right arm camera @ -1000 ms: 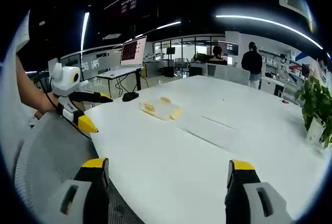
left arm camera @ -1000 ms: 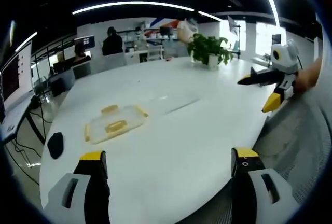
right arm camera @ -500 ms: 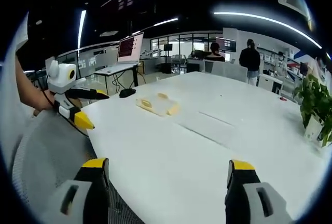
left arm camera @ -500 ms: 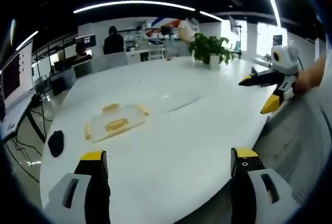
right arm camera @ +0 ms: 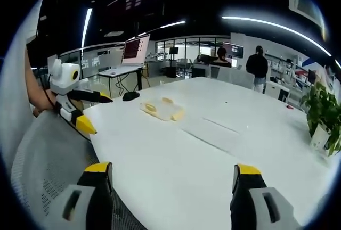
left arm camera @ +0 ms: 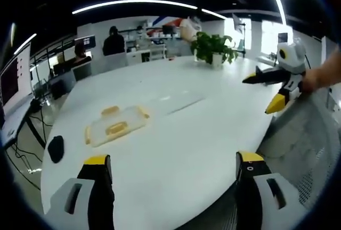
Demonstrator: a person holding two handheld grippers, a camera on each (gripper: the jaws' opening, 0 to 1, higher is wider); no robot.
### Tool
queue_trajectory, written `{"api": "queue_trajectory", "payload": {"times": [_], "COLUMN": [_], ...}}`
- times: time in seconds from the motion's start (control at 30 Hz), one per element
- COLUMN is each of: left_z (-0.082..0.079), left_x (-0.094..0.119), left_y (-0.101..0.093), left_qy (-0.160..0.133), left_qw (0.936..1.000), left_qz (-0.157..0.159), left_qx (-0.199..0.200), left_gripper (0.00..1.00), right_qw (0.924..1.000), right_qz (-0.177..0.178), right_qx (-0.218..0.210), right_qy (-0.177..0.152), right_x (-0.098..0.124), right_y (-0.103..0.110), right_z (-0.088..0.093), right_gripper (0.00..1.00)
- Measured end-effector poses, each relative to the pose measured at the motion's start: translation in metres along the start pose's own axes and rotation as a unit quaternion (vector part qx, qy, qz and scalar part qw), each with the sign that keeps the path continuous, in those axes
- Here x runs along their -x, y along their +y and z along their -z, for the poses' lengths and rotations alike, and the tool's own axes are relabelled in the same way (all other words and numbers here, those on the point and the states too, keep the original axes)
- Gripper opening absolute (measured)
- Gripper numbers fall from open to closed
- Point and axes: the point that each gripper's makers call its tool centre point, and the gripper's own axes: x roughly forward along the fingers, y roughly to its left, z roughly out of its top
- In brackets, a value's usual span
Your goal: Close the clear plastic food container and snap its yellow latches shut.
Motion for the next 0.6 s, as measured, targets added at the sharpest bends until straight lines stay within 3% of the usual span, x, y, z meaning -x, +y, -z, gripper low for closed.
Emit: {"api": "queue_trajectory", "payload": {"times": [0.23,0.33,0.53,0.6], "left_z": [0.003,0.005,-0.003,0.001], "left_x": [0.0,0.001,0.002,0.001], "left_y": [0.004,0.004,0.003,0.004], "left_qy": [0.007,0.013,-0.006,0.005], "left_qw": [1.0,0.9994,0.9998,0.9997], "left_qz": [-0.006,-0.014,-0.01,-0.014], "left_qx": [0.002,-0.03,-0.019,-0.02], "left_gripper": [0.94,0.96,0.96,0.95], "right_qw": [0.9998,0.9998,0.9991,0.9993], "right_qz": [-0.002,-0.001,-0.015,-0.022], "right_qx": [-0.018,-0.019,-0.032,-0.026], "right_qy": [-0.004,-0.004,-0.024,-0.015], "right_x": [-0.001,-0.001,0.001,0.0], "right_y": [-0.003,-0.002,0.002,0.006], "right_z": [0.0,0.0,-0.008,-0.004], "right_gripper": [0.93,0.93,0.92,0.92]}}
